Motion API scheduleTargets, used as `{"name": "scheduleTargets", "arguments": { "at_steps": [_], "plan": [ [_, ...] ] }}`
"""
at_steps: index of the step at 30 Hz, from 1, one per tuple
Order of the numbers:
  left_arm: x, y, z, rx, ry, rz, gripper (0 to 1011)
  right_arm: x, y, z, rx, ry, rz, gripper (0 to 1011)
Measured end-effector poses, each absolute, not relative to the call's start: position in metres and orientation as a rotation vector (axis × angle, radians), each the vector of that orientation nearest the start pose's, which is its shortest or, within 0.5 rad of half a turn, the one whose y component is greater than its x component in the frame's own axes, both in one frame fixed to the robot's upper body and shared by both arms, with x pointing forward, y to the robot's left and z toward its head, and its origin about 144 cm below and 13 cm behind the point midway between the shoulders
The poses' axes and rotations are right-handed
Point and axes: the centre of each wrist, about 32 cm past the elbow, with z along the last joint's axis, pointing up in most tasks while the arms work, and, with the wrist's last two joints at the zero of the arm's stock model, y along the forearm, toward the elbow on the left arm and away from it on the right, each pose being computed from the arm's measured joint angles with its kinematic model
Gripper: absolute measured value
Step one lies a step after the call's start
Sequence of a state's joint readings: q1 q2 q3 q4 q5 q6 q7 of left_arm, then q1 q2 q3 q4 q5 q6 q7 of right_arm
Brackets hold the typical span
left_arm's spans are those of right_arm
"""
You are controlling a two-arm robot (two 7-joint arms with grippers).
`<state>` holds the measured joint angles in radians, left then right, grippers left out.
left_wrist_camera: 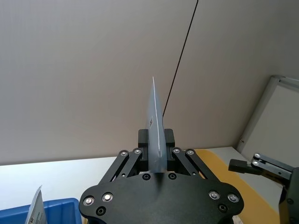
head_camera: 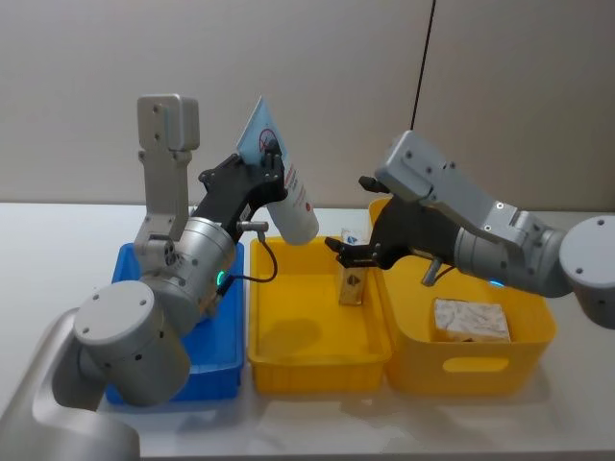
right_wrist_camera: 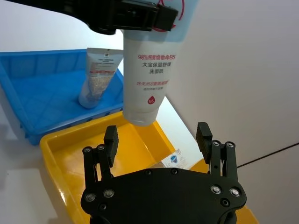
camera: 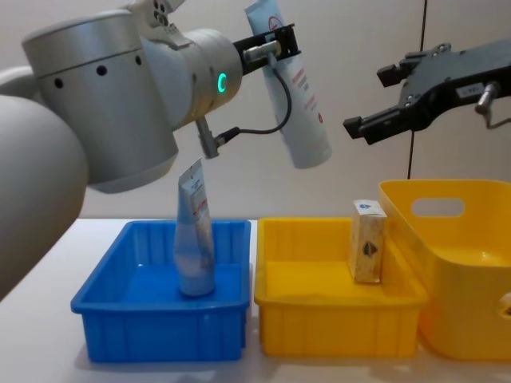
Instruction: Bimanual collaborative sorting of washing and personal care products
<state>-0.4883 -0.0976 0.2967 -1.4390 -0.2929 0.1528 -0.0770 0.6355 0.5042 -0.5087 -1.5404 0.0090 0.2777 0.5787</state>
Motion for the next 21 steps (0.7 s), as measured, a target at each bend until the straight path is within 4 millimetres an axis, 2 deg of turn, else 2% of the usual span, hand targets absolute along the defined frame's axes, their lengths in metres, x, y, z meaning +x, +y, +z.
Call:
{"name": "scheduleTargets", "arguments": {
  "at_steps": [21],
  "plan": [
    [0.560,0.103,1.293,-0.321,0.059,1.105,170,0.592,-0.210,1.313,-0.484,-0.361,-0.789,1003]
  ]
}}
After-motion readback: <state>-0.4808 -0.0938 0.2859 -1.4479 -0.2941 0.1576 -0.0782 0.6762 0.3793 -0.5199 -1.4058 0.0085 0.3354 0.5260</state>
